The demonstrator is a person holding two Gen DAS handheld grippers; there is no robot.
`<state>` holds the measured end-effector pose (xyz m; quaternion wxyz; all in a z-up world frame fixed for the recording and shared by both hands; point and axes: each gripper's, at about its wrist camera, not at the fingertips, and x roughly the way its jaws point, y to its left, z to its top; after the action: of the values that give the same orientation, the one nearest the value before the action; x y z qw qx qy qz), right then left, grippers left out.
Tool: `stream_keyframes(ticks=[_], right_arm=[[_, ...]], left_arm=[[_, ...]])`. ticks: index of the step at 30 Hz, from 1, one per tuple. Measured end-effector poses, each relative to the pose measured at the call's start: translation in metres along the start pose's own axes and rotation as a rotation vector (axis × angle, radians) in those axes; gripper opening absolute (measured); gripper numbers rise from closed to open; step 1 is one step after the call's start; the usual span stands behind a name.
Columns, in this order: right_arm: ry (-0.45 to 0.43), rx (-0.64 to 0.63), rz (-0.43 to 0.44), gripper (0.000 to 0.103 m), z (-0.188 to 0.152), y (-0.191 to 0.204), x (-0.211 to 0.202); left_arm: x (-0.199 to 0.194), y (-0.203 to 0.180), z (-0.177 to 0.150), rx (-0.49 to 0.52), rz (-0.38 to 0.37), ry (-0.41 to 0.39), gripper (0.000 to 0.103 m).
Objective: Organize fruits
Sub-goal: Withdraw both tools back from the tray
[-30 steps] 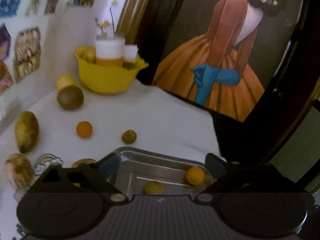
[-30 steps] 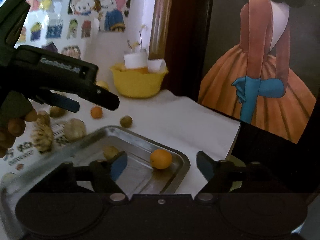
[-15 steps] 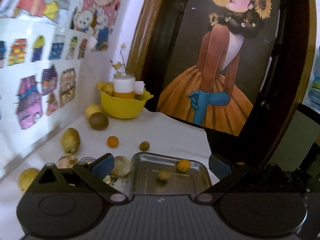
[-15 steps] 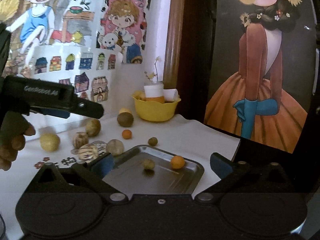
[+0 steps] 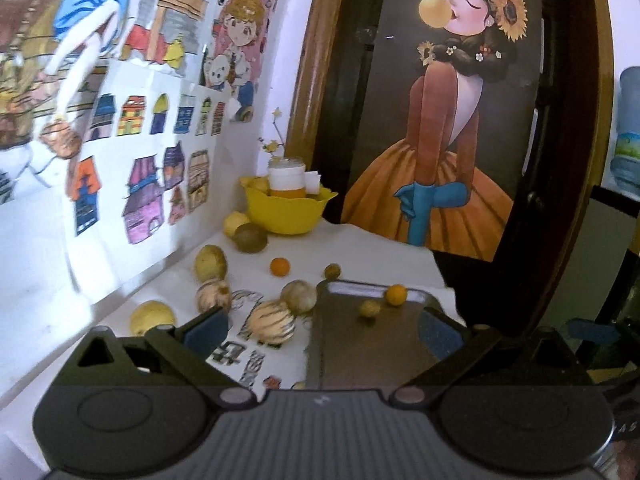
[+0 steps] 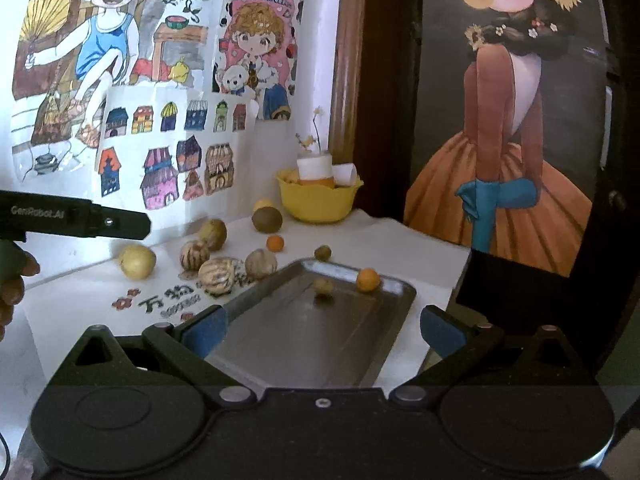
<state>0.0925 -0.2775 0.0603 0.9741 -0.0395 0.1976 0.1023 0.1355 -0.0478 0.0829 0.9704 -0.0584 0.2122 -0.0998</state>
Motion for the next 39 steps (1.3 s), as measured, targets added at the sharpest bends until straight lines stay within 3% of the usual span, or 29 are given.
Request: stream_keyframes(ticks=[9,22,39], right_arm=[[0.079,0.067,-0.018,0.102,-0.028,0.014,-0.012],[0.228,0.089,-0.008,0.102,-0.054,0.036,0.004],[0.305,0.033,0.089,0.102,-0.055,0.062,0.037]], left_arm=[[-0.019,0.013,-0.036,0.024,0.026,0.048,0.103],[-0.018,0.024,-0.069,0.024,0.056,0.156,0.103],[-0.017,0.061,-0.077,-0.032,0.134,0.223,0.103]])
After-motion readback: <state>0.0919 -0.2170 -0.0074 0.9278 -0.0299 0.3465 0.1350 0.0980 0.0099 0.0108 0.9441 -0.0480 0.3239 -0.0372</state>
